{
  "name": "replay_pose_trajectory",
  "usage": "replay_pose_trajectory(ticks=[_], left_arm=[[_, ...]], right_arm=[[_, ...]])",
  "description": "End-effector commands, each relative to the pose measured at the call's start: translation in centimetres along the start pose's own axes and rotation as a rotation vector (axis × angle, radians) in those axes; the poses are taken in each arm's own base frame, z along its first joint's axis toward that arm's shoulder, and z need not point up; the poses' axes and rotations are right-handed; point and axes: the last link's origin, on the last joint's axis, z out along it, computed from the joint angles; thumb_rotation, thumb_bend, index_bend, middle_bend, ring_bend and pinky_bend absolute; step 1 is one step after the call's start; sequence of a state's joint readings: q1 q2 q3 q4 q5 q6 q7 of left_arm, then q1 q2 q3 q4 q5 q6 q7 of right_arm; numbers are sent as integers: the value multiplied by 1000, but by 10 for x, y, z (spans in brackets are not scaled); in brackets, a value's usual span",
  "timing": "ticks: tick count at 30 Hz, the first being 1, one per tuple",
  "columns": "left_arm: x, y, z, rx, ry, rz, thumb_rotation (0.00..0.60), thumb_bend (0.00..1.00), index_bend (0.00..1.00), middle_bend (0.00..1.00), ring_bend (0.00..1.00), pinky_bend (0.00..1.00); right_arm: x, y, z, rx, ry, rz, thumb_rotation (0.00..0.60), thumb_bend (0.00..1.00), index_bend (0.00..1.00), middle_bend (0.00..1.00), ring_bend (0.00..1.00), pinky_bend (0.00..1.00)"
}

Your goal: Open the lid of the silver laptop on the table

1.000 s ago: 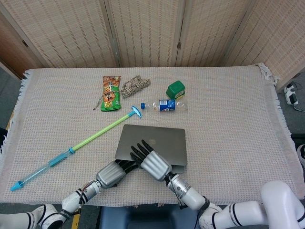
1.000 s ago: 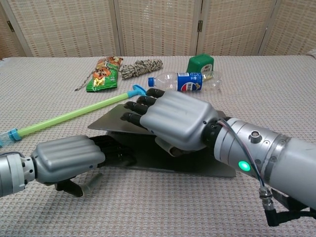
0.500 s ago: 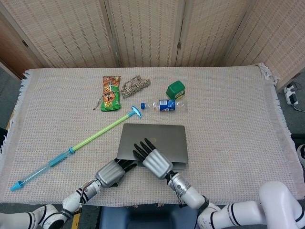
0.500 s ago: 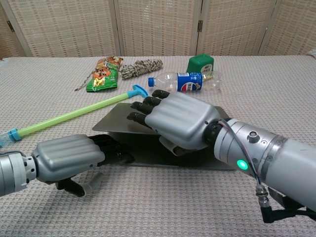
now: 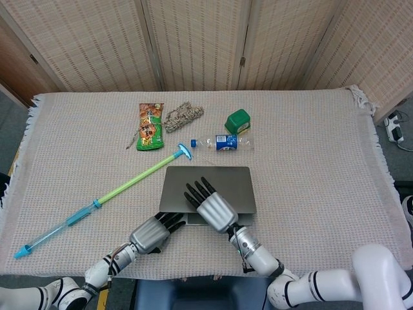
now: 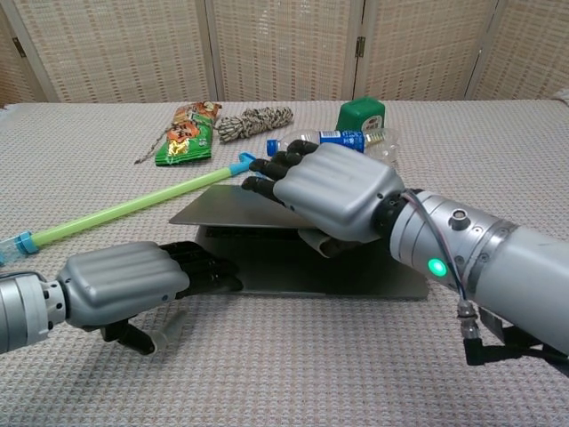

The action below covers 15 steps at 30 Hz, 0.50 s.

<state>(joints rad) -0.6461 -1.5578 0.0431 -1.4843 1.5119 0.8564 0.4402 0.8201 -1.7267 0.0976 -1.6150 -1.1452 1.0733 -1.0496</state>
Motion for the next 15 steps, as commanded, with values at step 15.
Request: replay_pose_trajectory(ticks=[15], left_arm=[[1, 2, 2, 3, -11, 3, 415, 786, 49, 79, 0, 0]], right_arm=[[48, 64, 28, -157, 97, 74, 600, 602, 0, 0, 0, 0]])
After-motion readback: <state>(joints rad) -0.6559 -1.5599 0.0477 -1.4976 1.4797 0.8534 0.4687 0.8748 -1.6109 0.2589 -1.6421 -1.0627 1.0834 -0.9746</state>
